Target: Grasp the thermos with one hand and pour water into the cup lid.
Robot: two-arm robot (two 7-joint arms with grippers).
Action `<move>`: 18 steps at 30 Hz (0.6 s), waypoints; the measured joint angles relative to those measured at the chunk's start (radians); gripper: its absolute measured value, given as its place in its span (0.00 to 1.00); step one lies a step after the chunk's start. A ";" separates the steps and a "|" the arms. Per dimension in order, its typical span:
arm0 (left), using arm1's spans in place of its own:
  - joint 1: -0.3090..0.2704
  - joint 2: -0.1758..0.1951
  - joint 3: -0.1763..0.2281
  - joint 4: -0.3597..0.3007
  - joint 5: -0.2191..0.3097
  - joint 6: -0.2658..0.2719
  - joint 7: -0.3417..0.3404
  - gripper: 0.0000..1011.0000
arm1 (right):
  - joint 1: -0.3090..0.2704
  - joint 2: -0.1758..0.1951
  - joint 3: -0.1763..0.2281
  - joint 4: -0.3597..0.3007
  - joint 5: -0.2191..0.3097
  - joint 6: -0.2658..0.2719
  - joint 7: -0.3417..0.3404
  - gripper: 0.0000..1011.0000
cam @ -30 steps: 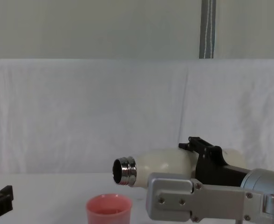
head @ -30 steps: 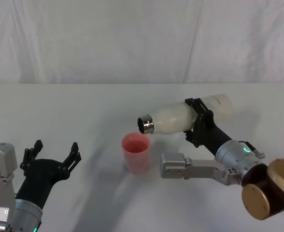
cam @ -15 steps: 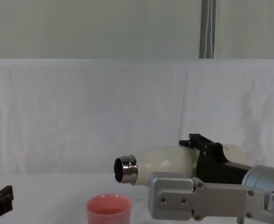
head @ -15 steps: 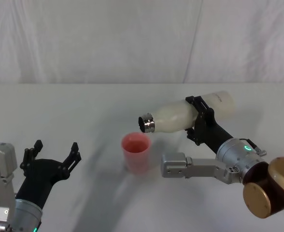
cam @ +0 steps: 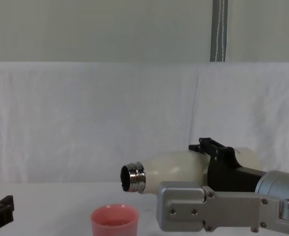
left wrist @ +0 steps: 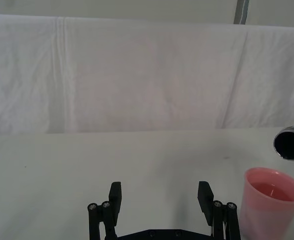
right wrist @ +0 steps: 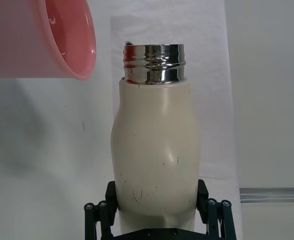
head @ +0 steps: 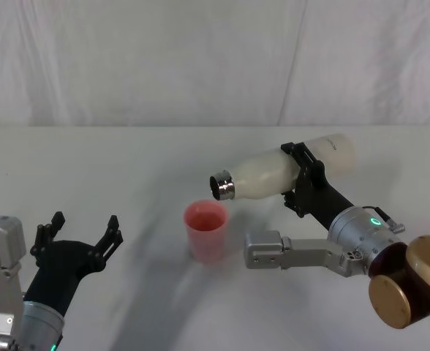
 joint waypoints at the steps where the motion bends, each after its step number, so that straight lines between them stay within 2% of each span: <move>1: 0.000 0.000 0.000 0.000 0.000 0.000 0.000 0.99 | 0.001 0.000 0.000 0.000 -0.001 0.000 0.000 0.94; 18: 0.000 0.000 0.000 0.000 0.000 0.000 0.000 0.99 | 0.013 0.003 -0.007 -0.002 -0.005 -0.002 0.010 0.94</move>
